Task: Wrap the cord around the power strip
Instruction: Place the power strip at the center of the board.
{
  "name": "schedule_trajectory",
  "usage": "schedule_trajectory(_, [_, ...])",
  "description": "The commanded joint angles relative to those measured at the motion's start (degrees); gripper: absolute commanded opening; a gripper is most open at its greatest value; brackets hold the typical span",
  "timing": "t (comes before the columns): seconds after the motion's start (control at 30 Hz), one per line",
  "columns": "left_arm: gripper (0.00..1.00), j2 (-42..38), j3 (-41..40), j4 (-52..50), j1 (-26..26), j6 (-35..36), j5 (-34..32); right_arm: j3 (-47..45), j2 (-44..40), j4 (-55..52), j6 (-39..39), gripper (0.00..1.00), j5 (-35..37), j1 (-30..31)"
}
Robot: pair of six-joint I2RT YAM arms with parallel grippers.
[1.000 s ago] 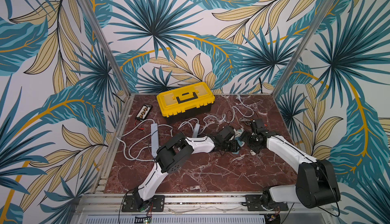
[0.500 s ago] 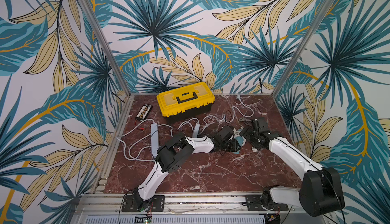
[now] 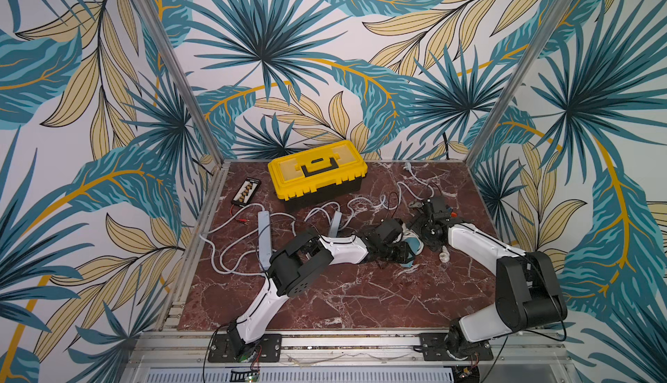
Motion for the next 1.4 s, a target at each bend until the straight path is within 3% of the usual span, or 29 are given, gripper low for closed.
schedule_trajectory(0.0, [0.45, 2.51, 1.69, -0.76, -0.57, 2.25, 1.58, -0.91, 2.21, -7.51, -4.78, 0.79, -0.92, 1.04])
schedule_trajectory(0.13, [0.65, -0.89, -0.35, -0.83, -0.09, 4.55, 3.07, 1.35, 3.24, -13.99, -13.65, 0.72, 3.78, 0.80])
schedule_trajectory(0.27, [0.76, -7.59, -6.96, -0.84, 2.30, 5.56, 4.62, 2.88, 3.02, -16.90, -22.59, 0.69, 7.82, 0.34])
schedule_trajectory(0.57, [0.77, -19.76, -19.67, -0.97, 4.89, 9.00, 5.21, 6.24, 4.82, -18.81, -32.63, 0.72, 14.17, -0.95])
schedule_trajectory(0.7, [0.68, -16.17, -17.52, -0.91, 4.69, 8.52, 7.35, 7.50, 1.93, -19.14, -28.26, 0.79, 5.34, -0.97])
schedule_trajectory(0.83, [0.66, -13.84, -15.16, -0.94, 3.37, 8.53, 7.72, 7.86, -2.89, -20.91, -21.37, 0.88, 1.18, -0.98])
schedule_trajectory(1.03, [0.56, -11.05, -12.96, -0.85, 2.46, 8.85, 9.02, 3.92, -8.97, -23.63, -11.09, 0.92, -5.89, -0.39])
schedule_trajectory(1.2, [0.48, -8.99, -10.47, -0.85, 0.78, 8.97, 10.43, 1.89, -11.38, -27.11, -6.00, 0.92, -2.63, 2.90])
schedule_trajectory(1.37, [0.48, -8.54, -10.12, -0.84, 0.57, 8.95, 10.20, -0.04, -9.50, -28.11, -7.91, 0.89, -0.42, 4.54])
